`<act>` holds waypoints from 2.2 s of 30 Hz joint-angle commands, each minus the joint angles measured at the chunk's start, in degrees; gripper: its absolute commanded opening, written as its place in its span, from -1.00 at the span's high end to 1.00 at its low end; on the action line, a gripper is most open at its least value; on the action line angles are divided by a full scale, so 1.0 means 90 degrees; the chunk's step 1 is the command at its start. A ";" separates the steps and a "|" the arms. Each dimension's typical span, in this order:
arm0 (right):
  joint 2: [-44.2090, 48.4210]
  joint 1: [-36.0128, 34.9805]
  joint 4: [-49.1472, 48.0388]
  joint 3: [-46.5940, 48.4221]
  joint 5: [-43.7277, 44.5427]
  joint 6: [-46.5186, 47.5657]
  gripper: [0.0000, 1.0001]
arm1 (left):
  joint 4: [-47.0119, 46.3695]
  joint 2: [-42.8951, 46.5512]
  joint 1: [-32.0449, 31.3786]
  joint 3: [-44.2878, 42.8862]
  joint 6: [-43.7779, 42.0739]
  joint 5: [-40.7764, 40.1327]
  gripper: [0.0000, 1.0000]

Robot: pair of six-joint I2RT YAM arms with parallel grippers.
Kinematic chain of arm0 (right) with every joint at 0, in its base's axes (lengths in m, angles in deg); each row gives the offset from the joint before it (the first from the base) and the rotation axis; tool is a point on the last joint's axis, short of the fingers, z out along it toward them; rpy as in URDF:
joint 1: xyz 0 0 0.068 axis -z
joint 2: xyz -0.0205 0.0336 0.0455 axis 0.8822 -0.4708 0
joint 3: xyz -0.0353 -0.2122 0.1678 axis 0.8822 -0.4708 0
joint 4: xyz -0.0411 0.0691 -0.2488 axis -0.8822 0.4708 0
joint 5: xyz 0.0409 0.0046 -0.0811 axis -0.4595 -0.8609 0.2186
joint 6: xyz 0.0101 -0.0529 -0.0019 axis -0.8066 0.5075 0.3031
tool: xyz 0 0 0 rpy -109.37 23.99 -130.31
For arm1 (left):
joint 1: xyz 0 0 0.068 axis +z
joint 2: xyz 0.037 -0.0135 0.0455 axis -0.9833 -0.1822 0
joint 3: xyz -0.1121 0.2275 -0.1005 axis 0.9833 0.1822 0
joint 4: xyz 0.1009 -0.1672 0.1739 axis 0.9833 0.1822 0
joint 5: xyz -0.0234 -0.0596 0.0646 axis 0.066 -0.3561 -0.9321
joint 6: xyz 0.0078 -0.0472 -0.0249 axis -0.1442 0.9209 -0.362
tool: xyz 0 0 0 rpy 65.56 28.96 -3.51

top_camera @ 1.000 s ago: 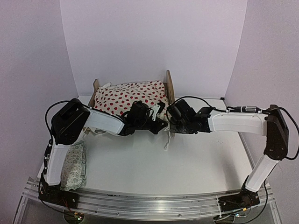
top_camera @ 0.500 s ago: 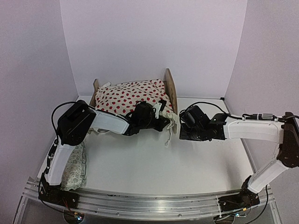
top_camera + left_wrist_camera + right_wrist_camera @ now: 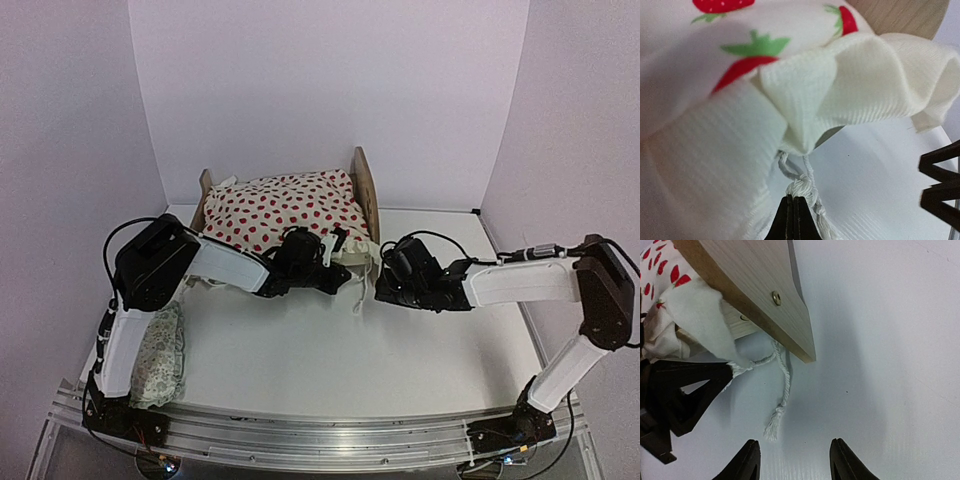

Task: Set up the pet bed
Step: Tie the right ropes of the mattress at the bed frame base.

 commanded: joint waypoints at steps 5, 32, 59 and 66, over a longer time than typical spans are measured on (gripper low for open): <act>-0.0085 0.0529 -0.1108 -0.0383 -0.1507 -0.0637 -0.03 | 0.0759 0.0896 0.0015 0.0077 -0.0136 0.0827 1.00; -0.1035 0.0673 -0.3287 -0.1003 -0.2036 -0.1215 -0.15 | 0.2252 0.1870 -0.0297 0.0389 -0.0100 0.1623 1.00; -0.1113 0.0642 -0.3486 -0.0755 -0.3805 -0.1789 1.00 | 0.3123 0.3584 -0.0573 0.1411 -0.0485 0.2211 1.00; -0.0048 0.0276 -0.1767 -0.0941 -0.4125 -0.1132 1.00 | 0.3348 0.4005 -0.0594 0.1908 -0.0753 0.2409 1.00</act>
